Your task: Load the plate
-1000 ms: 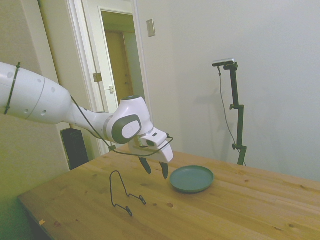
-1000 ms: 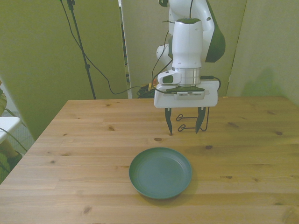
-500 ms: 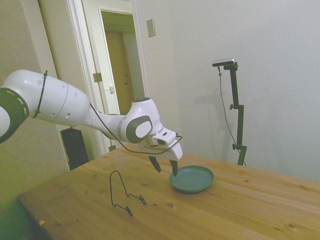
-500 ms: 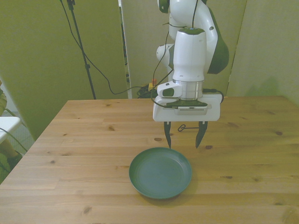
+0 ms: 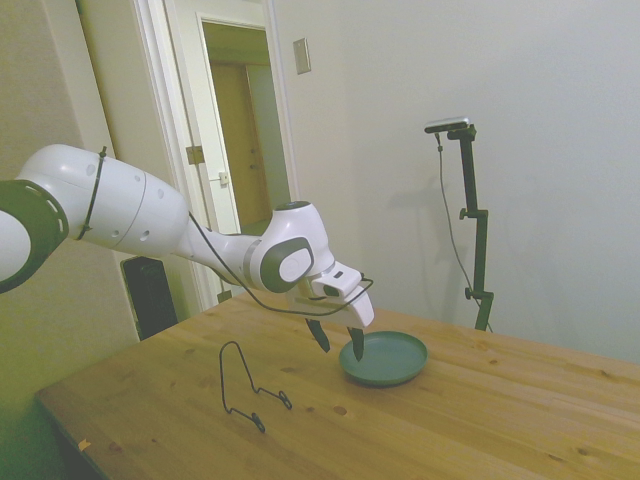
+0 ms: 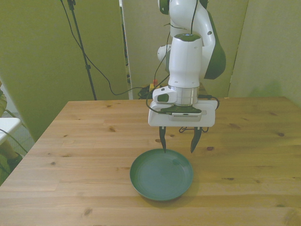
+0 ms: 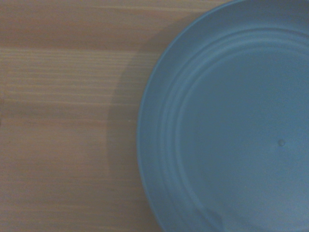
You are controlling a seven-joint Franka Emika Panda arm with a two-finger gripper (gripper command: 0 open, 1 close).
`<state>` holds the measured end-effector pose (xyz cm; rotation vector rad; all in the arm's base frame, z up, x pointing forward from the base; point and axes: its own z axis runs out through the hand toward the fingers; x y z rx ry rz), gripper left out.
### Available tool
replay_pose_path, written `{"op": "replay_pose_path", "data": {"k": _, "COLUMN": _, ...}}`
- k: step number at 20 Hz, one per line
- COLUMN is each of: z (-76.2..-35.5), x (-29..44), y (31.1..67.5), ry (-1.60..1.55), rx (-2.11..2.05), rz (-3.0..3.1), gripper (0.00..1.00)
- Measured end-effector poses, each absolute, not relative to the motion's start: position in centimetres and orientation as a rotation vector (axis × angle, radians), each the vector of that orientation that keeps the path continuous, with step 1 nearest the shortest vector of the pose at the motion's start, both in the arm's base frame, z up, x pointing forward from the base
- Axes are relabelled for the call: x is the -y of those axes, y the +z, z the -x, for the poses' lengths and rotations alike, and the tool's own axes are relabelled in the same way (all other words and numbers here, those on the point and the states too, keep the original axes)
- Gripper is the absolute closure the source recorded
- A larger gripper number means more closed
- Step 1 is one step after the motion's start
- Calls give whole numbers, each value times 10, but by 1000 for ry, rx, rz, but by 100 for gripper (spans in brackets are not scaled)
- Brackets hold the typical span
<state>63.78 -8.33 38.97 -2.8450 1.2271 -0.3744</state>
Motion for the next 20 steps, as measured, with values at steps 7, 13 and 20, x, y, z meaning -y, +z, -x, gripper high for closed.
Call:
{"op": "replay_pose_path", "data": {"k": 7, "z": -645, "x": 82, "y": 385, "ry": -375, "rx": -1219, "rz": 2853, "gripper": 0}}
{"op": "replay_pose_path", "data": {"k": 13, "z": -670, "x": 71, "y": 380, "ry": -406, "rx": -1185, "rz": 2862, "gripper": 0}}
{"op": "replay_pose_path", "data": {"k": 20, "z": -684, "x": 53, "y": 370, "ry": -405, "rx": -1144, "rz": 2879, "gripper": 0}}
